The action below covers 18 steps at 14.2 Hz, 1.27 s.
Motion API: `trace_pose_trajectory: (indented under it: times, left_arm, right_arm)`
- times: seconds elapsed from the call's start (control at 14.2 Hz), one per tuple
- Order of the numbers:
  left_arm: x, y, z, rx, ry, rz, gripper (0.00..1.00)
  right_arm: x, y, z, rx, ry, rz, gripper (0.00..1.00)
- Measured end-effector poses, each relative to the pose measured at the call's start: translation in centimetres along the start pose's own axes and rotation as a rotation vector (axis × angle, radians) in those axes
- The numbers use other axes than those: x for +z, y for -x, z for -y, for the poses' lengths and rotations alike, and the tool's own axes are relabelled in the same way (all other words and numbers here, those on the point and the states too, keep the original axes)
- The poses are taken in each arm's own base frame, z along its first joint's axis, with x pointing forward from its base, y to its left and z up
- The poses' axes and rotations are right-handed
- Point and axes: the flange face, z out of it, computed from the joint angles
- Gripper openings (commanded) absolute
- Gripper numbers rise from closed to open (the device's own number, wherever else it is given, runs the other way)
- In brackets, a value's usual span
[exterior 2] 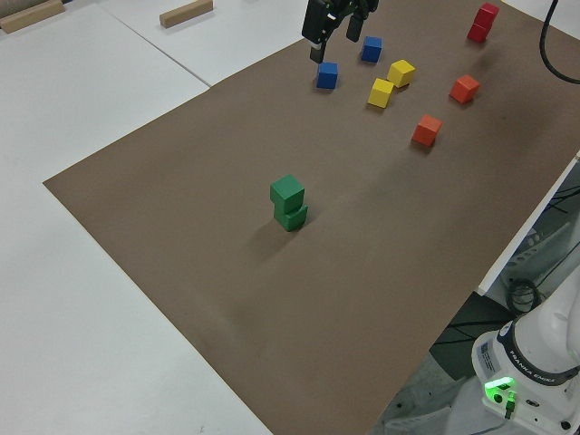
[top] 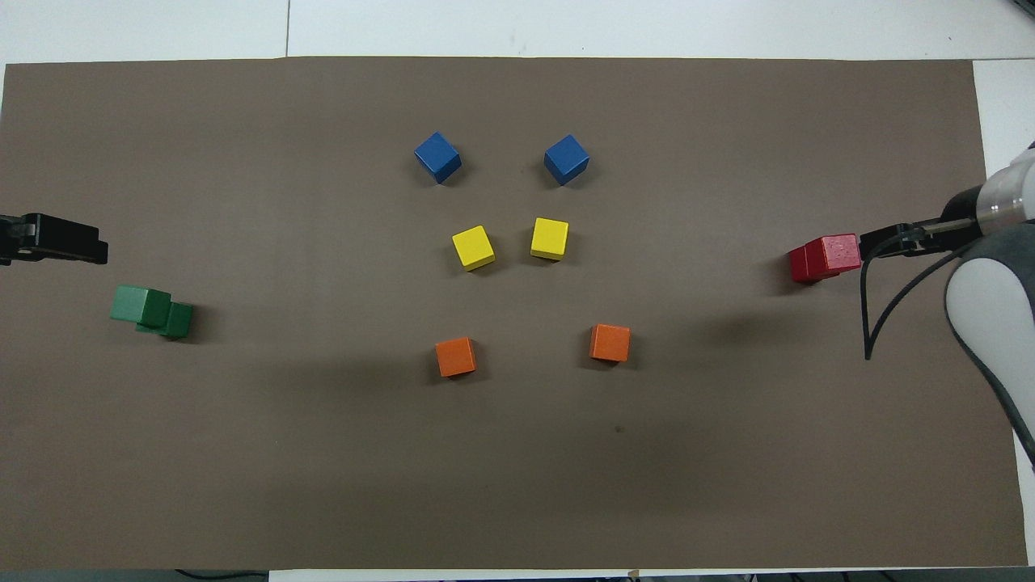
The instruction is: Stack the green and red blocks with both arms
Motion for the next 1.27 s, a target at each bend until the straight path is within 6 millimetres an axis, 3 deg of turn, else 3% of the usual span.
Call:
trace_pose_trajectory:
  times: [0.14, 0.35, 1.27]
  left_arm:
    - [0.0, 0.0, 0.0, 0.0, 0.0, 0.0, 1.0]
    - [0.0, 0.0, -0.1, 0.001, 0.0, 0.0, 1.0]
    - [0.0, 0.0, -0.1, 0.001, 0.0, 0.0, 1.0]
  right_arm:
    - [-2.8, 1.5, 0.3, 0.0, 0.004, -0.012, 1.0]
    - [-5.2, 2.7, 0.9, -0.007, 0.004, 0.002, 1.0]
    - [-8.9, 1.4, 0.6, -0.006, -0.005, 0.047, 1.0]
